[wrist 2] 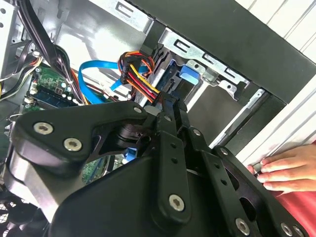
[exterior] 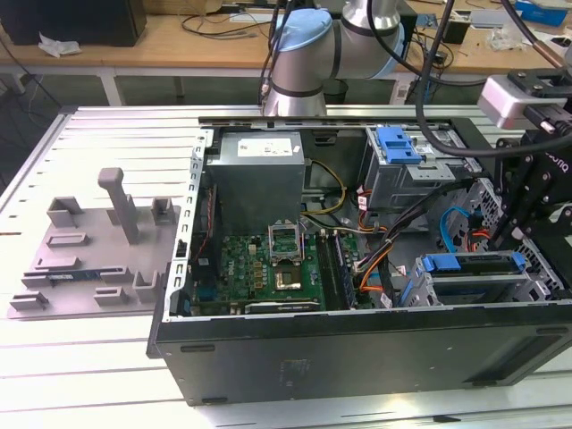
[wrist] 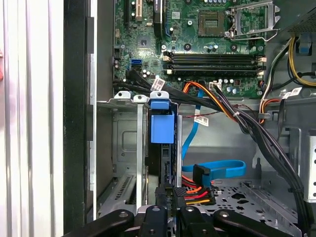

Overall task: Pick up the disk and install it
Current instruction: 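Insert the first disk wire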

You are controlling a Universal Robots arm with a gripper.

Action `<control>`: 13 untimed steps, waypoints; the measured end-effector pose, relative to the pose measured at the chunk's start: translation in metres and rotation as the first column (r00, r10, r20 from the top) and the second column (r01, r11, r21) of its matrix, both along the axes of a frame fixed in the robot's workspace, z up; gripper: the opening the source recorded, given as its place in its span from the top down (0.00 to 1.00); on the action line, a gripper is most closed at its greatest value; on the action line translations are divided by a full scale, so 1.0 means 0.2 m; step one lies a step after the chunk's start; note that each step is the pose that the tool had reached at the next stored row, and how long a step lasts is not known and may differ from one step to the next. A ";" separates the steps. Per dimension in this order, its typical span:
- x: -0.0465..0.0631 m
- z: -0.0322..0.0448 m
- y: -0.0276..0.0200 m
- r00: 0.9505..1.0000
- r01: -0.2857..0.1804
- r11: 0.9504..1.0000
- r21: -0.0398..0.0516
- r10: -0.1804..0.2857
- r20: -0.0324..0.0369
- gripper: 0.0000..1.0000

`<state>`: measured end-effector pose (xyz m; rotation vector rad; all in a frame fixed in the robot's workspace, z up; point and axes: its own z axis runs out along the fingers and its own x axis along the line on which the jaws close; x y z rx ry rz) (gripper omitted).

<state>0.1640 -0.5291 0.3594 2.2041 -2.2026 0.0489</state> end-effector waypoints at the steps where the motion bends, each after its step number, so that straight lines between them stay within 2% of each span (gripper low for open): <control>1: 0.00 -0.002 0.000 1.000 0.000 1.000 0.000 0.000 0.000 0.83; 13: 0.00 -0.013 -0.002 1.000 0.000 1.000 0.000 0.000 0.000 0.83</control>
